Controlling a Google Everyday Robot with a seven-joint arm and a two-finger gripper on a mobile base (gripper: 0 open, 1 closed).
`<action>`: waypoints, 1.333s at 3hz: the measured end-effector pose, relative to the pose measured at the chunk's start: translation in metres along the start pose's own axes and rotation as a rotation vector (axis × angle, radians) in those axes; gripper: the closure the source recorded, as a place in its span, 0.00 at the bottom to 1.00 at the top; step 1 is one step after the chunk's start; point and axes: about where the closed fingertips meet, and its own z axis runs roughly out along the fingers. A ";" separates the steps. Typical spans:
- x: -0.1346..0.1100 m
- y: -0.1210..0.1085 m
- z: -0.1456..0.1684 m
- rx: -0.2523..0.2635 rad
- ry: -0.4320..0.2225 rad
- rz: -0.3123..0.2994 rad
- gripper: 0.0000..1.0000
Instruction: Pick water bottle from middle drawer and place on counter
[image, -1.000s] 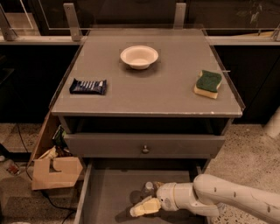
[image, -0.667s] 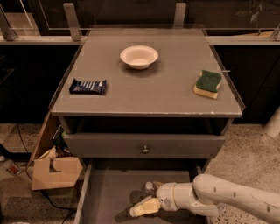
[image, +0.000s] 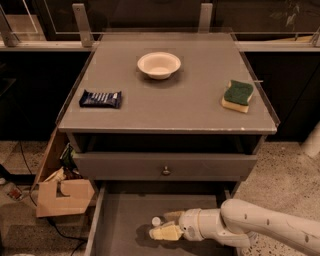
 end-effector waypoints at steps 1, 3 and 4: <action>0.000 0.000 0.000 0.000 0.000 0.000 0.65; 0.000 0.000 0.000 0.000 0.000 0.000 1.00; 0.000 0.000 0.000 0.000 0.000 0.000 1.00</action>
Offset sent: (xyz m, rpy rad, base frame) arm 0.0000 0.0000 0.0000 0.0000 0.0000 0.0000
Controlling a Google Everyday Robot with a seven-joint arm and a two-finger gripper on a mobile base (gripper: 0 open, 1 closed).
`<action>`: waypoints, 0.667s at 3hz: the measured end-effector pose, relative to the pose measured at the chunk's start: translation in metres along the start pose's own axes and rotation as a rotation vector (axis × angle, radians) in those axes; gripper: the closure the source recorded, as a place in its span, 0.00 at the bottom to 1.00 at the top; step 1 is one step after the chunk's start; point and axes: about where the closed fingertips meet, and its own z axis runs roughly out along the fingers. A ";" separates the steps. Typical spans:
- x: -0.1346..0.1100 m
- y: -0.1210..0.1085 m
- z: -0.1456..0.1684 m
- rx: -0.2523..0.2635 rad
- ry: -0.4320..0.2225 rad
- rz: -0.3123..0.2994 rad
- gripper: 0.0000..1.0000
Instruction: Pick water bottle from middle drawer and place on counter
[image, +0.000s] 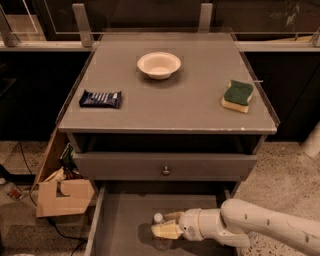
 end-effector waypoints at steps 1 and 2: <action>-0.009 0.004 -0.002 -0.010 0.001 0.016 1.00; -0.025 0.010 -0.009 -0.019 -0.003 0.017 1.00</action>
Offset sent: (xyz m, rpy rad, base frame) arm 0.0150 0.0032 0.0480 0.0261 0.0198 0.0012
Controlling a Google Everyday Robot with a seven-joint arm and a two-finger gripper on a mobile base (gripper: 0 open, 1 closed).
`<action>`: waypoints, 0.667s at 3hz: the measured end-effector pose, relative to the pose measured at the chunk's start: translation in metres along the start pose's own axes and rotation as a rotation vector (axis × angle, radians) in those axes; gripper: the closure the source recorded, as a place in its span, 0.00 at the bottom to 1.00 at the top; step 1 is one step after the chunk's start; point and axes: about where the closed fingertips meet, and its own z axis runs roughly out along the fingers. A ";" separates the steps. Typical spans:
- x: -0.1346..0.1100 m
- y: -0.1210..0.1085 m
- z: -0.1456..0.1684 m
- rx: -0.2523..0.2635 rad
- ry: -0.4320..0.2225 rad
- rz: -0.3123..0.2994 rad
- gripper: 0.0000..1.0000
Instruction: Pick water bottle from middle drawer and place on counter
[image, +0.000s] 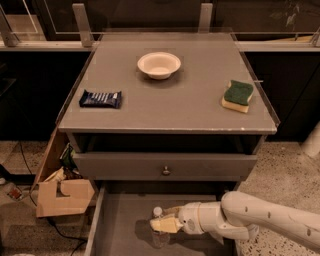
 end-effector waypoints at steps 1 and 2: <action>-0.015 0.006 -0.013 -0.001 -0.028 -0.007 1.00; -0.034 0.011 -0.035 0.018 -0.060 -0.008 1.00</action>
Offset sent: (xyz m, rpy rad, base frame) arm 0.0158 -0.0349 0.0805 0.0381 -0.0670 -0.0831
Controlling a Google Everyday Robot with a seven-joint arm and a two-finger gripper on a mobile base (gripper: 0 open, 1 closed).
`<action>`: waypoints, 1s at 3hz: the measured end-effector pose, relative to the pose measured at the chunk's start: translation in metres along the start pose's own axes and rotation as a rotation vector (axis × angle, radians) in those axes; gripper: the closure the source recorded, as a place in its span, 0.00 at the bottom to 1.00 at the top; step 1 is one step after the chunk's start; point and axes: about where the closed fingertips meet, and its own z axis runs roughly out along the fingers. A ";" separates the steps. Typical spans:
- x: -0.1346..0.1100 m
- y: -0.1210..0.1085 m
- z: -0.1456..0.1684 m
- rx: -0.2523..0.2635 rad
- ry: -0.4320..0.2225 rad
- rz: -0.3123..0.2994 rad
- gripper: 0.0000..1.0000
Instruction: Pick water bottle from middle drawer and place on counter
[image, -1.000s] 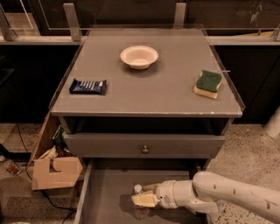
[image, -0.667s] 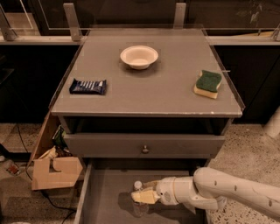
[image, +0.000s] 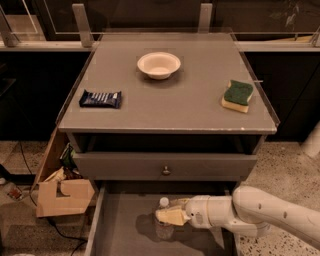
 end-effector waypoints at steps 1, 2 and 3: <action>-0.048 0.009 -0.056 0.071 -0.049 -0.041 1.00; -0.048 0.009 -0.056 0.070 -0.047 -0.041 1.00; -0.064 0.014 -0.073 0.104 -0.049 -0.065 1.00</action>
Offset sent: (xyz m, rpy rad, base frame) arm 0.0213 -0.0599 0.1028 -0.0335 -0.1054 -0.1056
